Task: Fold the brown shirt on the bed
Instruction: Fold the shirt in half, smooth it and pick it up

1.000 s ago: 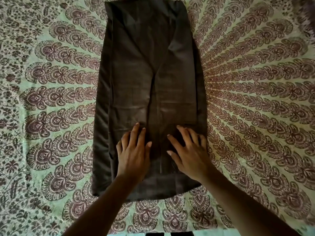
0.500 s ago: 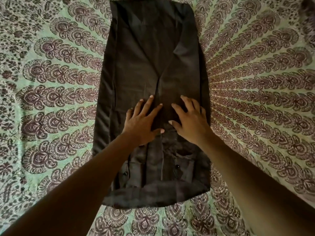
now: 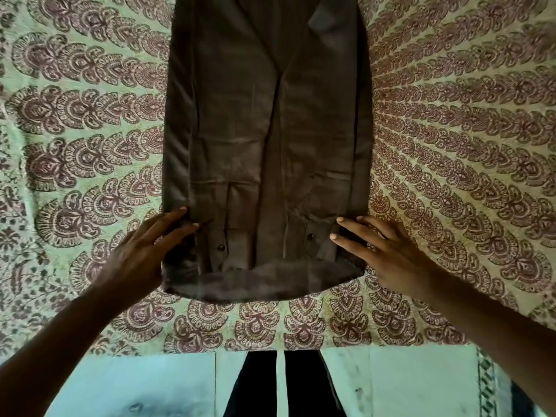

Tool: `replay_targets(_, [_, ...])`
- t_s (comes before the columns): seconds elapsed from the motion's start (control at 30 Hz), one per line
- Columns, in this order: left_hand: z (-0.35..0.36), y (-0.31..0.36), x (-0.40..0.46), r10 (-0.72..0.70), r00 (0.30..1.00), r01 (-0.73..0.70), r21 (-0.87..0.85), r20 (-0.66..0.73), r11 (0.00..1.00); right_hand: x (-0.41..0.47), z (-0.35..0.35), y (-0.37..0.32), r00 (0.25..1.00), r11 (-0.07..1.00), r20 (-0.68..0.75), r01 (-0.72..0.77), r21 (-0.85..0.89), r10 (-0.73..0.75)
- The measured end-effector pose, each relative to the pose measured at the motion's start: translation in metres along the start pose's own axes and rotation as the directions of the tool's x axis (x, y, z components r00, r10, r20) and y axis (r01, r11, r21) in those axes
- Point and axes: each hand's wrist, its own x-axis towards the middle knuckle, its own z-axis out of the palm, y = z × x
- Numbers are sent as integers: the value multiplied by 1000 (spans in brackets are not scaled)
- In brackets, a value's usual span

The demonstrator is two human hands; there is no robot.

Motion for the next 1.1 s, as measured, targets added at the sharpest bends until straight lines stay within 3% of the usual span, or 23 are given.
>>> replay_targets(0.17, [-10,-14,-5,115,990,-127,157,84,979,8,-3,9,995,987,60,92,-132,-84])
replay_targets(0.37, [-8,-17,19,222,974,-206,273,-31,940,24,-4,5,973,955,-8,225,-192,-231])
replay_targets(0.57, [-13,-6,31,326,938,-299,206,-115,932,34,-10,3,975,972,-50,210,-109,-217])
replay_targets(0.7, [-16,-4,46,185,983,-185,19,-13,983,43,-13,2,987,985,-148,91,147,-69])
replay_targets(0.77, [-23,-3,56,98,995,-102,-123,-34,987,52,-23,0,984,899,-117,-71,433,134])
replay_targets(0.87, [-45,-5,81,11,1000,-1,-499,17,867,67,-52,4,929,601,11,-249,760,370])
replay_targets(1.0, [-86,-4,131,-170,985,119,-790,19,602,100,-83,43,868,346,2,-199,917,496])
replay_targets(1.1, [-103,-15,178,-321,946,191,-866,38,461,144,-100,80,783,198,-6,-149,969,622])
